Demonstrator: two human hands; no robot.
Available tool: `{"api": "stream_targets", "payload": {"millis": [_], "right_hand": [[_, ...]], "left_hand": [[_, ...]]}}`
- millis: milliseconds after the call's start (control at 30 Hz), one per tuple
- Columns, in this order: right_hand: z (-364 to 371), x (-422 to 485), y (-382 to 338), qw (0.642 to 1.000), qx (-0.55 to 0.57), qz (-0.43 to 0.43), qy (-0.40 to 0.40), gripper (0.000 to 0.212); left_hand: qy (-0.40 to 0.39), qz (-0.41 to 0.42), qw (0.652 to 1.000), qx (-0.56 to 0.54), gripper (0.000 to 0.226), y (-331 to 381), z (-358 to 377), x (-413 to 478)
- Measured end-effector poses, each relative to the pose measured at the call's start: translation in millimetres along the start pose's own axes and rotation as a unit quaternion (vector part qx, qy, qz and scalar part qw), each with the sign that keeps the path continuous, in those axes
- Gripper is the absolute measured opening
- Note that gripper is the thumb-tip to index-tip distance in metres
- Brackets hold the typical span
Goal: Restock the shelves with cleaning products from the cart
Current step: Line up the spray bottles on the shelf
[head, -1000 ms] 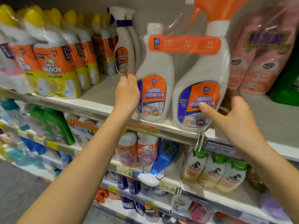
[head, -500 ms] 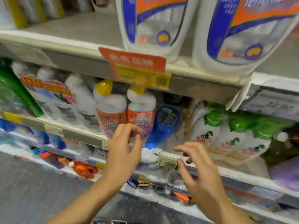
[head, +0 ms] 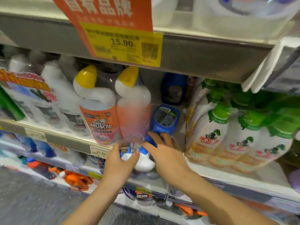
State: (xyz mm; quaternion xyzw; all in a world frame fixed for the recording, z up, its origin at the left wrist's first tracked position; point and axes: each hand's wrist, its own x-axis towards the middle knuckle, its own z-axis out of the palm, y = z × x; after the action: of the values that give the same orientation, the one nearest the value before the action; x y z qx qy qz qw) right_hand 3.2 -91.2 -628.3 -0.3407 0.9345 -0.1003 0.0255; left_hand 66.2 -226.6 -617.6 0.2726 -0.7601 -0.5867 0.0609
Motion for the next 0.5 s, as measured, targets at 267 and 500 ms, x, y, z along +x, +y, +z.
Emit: {"api": "stream_targets", "payload": {"millis": [267, 500], "right_hand": [[-19, -10, 19, 0.996, 0.006, -0.047, 0.076, 0.053], [-38, -24, 33, 0.961, 0.217, -0.041, 0.165, 0.061]], "left_hand": [[-0.006, -0.089, 0.988, -0.128, 0.023, 13, 7, -12], [-0.05, -0.061, 0.962, -0.263, 0.017, 56, 14, -24]]}}
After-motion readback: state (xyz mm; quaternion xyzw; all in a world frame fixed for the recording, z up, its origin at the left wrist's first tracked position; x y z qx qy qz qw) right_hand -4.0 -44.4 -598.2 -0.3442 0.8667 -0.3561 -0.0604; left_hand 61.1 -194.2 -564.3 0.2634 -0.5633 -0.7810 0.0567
